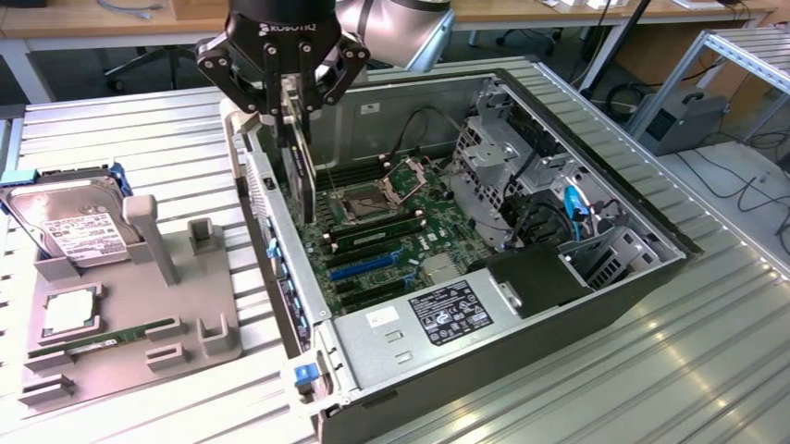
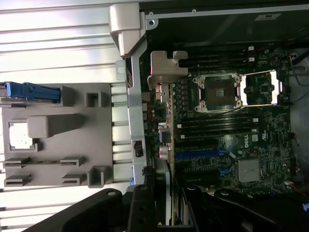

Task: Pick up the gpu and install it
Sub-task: 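Pick up the gpu and move the gpu toward the slot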

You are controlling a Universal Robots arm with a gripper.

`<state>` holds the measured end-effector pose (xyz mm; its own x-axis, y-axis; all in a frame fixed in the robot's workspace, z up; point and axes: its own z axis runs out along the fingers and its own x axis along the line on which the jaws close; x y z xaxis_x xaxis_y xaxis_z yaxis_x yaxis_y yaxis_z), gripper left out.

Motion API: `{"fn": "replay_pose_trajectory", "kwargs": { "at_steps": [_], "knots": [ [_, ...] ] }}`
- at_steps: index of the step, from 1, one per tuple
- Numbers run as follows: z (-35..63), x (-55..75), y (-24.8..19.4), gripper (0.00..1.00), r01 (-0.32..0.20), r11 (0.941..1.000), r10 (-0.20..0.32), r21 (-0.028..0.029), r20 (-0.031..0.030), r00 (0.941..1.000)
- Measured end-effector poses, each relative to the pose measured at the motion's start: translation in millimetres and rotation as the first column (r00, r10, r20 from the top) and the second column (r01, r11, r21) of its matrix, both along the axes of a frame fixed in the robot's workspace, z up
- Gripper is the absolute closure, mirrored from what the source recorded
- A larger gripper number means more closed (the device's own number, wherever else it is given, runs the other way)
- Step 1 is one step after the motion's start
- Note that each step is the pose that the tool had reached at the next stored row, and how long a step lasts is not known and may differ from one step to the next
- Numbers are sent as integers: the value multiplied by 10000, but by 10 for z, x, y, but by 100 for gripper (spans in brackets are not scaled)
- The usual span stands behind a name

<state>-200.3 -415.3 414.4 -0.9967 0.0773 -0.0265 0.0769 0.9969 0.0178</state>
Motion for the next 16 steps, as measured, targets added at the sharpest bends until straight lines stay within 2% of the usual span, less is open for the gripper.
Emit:
{"fn": "replay_pose_trajectory", "kwargs": {
  "at_steps": [16],
  "knots": [
    [-129,23,0,73,0,10000,0,-1,0,10000]
  ]
}}
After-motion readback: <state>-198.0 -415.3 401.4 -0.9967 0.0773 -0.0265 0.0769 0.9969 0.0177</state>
